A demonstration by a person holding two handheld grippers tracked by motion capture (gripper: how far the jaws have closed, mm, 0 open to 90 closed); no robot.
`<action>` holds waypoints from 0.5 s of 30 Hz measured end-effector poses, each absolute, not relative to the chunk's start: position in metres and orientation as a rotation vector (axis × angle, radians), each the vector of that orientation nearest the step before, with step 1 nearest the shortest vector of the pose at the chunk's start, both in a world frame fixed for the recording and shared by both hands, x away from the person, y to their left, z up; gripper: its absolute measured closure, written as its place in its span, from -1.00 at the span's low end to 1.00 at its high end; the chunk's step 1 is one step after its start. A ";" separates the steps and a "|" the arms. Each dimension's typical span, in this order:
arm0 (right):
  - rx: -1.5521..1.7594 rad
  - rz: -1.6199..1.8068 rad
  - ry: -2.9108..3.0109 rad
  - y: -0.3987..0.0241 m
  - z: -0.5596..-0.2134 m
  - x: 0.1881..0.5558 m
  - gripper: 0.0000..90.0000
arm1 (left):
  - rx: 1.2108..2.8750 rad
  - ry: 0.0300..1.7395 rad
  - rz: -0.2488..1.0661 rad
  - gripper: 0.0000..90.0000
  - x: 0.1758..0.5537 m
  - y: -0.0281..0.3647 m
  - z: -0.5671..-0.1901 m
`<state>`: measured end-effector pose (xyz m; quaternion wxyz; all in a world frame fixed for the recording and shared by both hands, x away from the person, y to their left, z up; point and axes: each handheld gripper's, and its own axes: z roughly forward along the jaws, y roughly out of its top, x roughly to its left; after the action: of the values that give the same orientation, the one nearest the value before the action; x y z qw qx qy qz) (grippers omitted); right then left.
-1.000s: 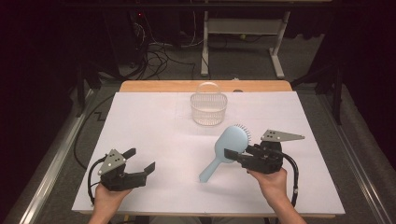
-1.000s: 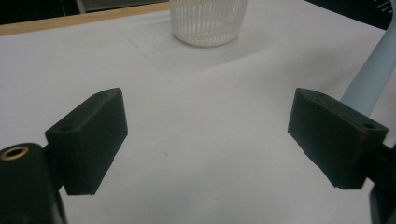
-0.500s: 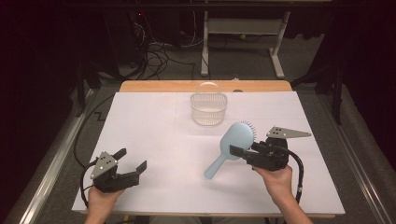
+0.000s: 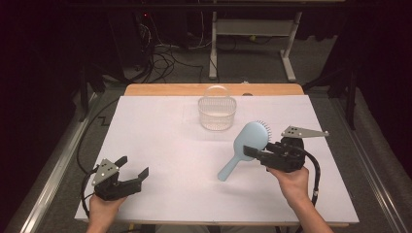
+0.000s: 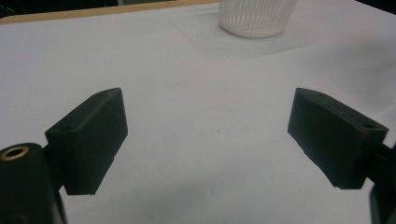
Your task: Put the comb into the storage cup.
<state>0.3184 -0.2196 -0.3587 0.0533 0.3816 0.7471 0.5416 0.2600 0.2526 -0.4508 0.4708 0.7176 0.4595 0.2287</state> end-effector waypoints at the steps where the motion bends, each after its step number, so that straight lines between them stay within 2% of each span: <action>1: 1.160 1.644 2.269 -0.220 -0.358 0.319 0.22 | 1.760 1.131 0.560 -0.75 0.260 0.252 -0.451; 15: 1.163 1.596 2.253 -0.230 -0.352 0.325 0.22 | 1.750 1.159 0.569 -0.75 0.260 0.255 -0.453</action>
<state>0.3250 -0.2298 -0.3519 0.0729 0.3873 0.7499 0.5313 0.2603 0.2551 -0.4526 0.4649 0.7123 0.4720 0.2317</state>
